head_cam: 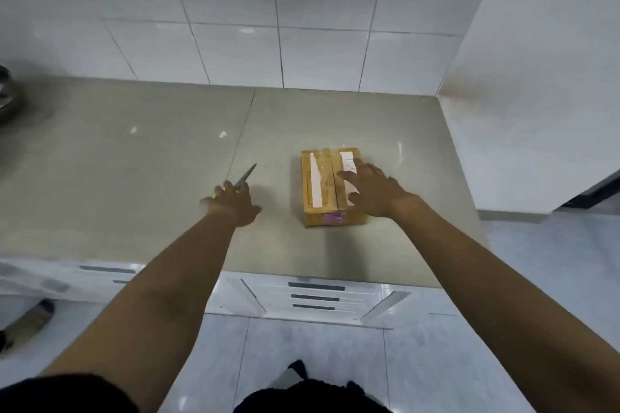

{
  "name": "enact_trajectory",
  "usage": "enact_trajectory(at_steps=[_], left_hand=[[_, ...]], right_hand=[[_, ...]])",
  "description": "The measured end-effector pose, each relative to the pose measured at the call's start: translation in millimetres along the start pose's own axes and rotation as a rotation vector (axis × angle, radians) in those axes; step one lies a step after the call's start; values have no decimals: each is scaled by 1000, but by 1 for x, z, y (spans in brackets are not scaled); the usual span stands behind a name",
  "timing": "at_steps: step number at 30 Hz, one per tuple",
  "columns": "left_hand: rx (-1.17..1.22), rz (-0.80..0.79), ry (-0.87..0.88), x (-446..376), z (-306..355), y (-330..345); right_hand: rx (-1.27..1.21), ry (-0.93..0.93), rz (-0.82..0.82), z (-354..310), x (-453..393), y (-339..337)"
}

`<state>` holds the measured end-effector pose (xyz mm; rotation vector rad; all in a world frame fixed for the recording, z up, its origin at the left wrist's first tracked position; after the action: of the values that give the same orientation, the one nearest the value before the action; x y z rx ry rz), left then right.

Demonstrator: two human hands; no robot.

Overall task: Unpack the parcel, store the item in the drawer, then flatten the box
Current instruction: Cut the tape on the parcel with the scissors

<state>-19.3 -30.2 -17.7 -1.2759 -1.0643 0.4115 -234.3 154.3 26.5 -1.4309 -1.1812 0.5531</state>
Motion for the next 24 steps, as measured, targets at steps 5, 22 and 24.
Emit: enact_trajectory(at_steps=[5, 22, 24], left_hand=[[23, 85, -18, -4, -8, 19], [404, 181, -97, -7, -16, 22], [417, 134, -90, -7, -19, 20]], right_hand=[[-112, 77, -105, 7, 8, 20], [208, -50, 52, -1, 16, 44], [219, -46, 78, -2, 20, 50]])
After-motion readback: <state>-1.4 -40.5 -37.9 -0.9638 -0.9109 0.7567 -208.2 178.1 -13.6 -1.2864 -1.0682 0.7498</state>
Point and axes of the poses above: each hand's wrist, its own x-axis away from the middle knuckle, its own y-axis out of the palm, z = x × y, the point moved 4 cm from there along -x, towards the middle knuckle, and after that the axes turned 2 degrees about z, right-handed, at the moved point
